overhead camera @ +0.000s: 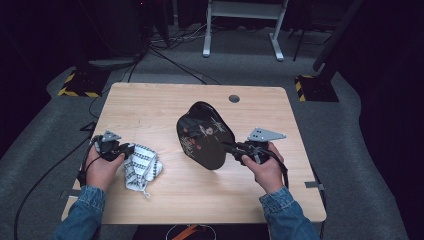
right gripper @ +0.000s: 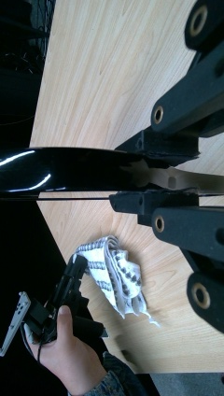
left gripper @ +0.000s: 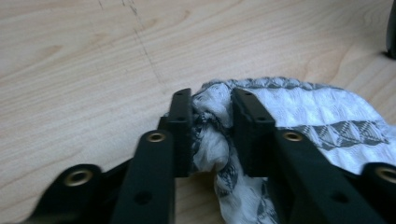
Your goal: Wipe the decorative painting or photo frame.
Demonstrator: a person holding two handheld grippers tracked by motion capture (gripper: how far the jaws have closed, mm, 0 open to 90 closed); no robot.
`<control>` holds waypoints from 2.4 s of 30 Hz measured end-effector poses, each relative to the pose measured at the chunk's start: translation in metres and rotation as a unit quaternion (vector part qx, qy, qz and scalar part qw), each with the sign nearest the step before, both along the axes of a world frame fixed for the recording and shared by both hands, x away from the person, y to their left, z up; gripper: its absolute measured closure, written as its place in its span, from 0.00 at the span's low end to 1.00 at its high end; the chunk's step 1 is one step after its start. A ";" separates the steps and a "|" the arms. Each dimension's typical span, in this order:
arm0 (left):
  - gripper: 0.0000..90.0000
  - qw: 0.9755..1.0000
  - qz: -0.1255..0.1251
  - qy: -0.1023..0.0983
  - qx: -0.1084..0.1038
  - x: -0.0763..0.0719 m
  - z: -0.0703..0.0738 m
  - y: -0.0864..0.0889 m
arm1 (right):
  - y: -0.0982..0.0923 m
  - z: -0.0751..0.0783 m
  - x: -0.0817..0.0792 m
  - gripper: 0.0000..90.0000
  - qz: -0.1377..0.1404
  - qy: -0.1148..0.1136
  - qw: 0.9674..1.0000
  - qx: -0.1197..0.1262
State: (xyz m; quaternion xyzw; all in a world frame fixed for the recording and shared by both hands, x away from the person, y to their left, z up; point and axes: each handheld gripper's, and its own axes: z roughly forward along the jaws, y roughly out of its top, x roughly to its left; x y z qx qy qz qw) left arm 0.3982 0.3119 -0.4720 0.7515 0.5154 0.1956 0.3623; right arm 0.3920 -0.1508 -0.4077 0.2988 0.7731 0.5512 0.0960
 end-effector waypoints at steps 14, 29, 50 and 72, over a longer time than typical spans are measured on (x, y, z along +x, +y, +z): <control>0.47 0.995 -0.052 -0.051 -0.075 -0.011 0.040 -0.021 | 0.000 0.005 -0.004 0.72 -0.016 -0.018 1.000 -0.004; 0.45 0.984 -0.142 -0.057 -0.089 0.005 0.050 -0.080 | -0.008 0.014 -0.024 0.60 -0.063 -0.050 0.997 -0.020; 0.38 0.972 -0.196 -0.055 -0.117 0.053 0.032 -0.116 | -0.001 0.006 -0.033 0.55 -0.108 -0.032 0.993 -0.040; 0.29 0.964 -0.242 -0.045 -0.095 0.063 0.018 -0.132 | 0.018 0.000 -0.025 0.53 -0.101 -0.028 0.993 -0.049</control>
